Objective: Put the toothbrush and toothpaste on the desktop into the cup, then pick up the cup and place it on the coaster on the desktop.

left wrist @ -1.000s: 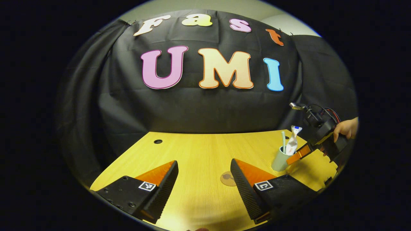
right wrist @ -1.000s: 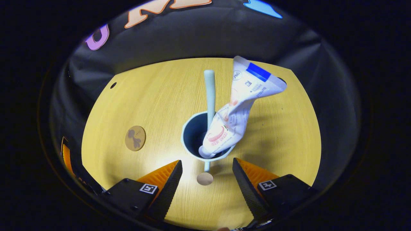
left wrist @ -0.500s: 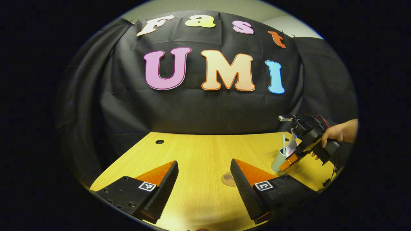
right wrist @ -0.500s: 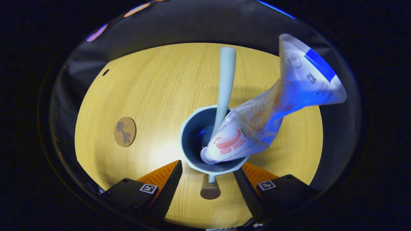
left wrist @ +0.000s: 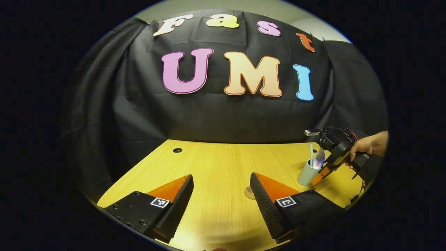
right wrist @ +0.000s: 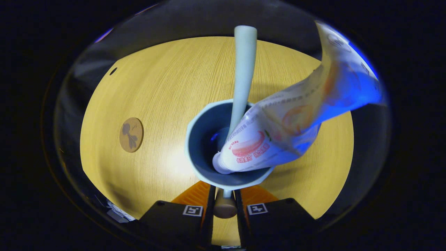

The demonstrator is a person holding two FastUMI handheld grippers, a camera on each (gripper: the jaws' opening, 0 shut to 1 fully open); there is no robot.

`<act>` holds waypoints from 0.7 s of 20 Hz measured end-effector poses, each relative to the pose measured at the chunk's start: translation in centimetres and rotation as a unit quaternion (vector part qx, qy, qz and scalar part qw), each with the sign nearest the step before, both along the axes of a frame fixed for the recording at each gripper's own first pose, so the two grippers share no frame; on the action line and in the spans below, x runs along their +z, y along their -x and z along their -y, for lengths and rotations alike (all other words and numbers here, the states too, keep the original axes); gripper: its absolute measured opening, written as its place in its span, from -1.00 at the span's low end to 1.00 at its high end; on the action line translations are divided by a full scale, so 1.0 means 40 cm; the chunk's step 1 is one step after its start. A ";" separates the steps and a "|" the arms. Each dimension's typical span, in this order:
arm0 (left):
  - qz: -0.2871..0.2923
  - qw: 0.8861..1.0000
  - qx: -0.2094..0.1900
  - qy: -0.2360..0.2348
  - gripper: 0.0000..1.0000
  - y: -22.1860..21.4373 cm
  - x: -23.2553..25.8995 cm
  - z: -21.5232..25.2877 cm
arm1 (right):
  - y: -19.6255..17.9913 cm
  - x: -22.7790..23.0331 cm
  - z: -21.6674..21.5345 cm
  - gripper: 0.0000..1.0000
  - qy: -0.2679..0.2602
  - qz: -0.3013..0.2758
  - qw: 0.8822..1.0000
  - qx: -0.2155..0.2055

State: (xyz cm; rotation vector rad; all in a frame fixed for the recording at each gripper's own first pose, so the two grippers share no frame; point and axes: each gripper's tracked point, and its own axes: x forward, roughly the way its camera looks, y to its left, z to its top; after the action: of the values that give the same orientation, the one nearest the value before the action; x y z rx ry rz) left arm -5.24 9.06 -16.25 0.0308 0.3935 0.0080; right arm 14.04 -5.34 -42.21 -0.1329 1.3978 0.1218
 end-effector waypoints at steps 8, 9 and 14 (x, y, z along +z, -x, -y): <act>-0.003 1.000 -0.002 -0.001 0.89 -0.004 -0.008 0.001 | -0.002 0.004 0.008 -0.45 0.003 0.015 1.000 0.026; -0.003 1.000 -0.002 -0.001 0.89 -0.003 -0.009 0.001 | -0.004 0.006 0.006 -0.45 0.003 0.018 0.999 0.029; -0.005 1.000 -0.002 0.003 0.90 0.000 -0.012 -0.001 | -0.017 0.019 0.001 -0.46 -0.012 0.033 0.998 0.044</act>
State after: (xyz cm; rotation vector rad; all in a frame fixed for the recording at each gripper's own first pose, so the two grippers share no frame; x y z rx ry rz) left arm -5.25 9.10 -16.75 0.0259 0.4034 0.0028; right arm 14.74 -5.37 -41.44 -0.1770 1.3247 0.2049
